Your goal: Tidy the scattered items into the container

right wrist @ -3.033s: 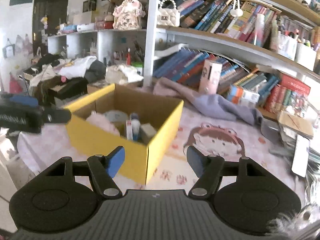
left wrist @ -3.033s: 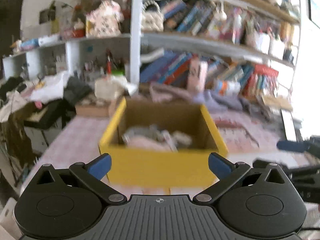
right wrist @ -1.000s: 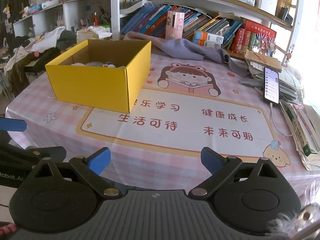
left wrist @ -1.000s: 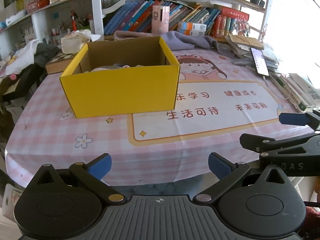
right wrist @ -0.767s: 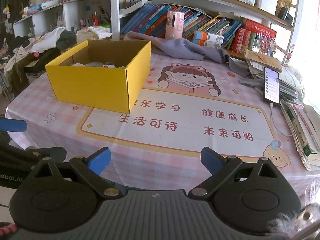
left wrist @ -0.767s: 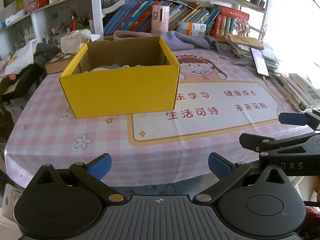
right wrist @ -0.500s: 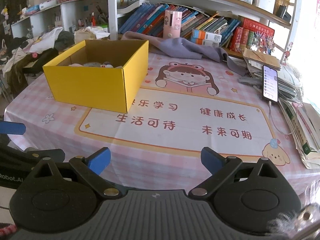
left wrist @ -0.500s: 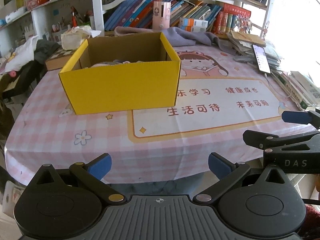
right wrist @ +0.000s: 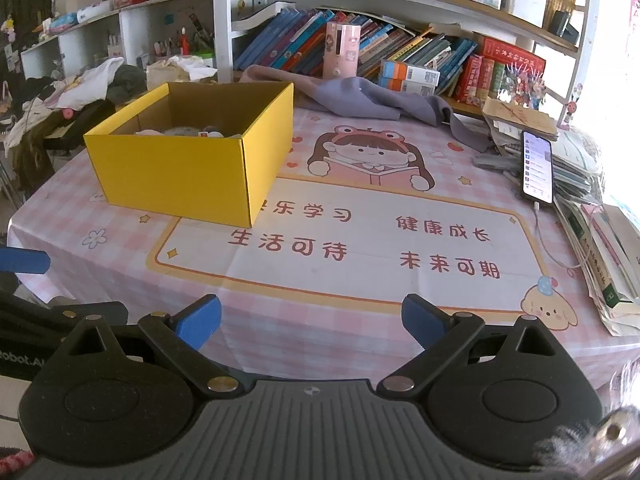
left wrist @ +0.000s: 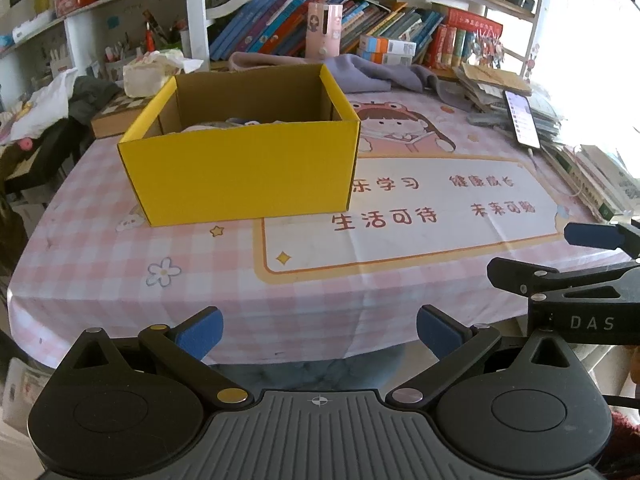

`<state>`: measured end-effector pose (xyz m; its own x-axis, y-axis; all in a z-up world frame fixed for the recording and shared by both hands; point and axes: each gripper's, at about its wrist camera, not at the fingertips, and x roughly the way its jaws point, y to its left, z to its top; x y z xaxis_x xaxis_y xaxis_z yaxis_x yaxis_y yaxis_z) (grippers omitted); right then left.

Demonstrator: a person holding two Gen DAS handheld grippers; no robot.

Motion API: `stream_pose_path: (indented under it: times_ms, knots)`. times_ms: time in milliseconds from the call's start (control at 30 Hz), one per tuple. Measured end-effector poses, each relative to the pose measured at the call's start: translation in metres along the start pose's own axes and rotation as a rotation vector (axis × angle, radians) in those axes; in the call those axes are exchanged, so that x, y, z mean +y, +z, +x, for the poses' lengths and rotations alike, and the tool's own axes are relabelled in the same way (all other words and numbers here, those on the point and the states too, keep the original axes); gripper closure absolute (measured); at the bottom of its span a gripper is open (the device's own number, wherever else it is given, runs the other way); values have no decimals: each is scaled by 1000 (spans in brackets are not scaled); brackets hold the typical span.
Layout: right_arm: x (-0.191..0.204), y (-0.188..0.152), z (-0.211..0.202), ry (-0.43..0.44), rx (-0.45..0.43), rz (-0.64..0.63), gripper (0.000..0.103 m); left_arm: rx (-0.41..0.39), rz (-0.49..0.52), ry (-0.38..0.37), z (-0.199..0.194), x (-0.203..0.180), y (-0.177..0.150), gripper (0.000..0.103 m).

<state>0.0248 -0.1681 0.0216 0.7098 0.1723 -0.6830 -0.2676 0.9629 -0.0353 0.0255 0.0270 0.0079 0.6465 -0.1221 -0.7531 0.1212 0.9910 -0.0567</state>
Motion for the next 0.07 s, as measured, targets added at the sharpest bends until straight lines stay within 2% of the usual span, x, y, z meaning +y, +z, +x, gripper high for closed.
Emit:
stream_pose_path:
  times_ms: [67]
  knots:
    - [-1, 0, 0, 0, -2, 3, 6, -3, 0, 0, 0, 0, 0, 0]
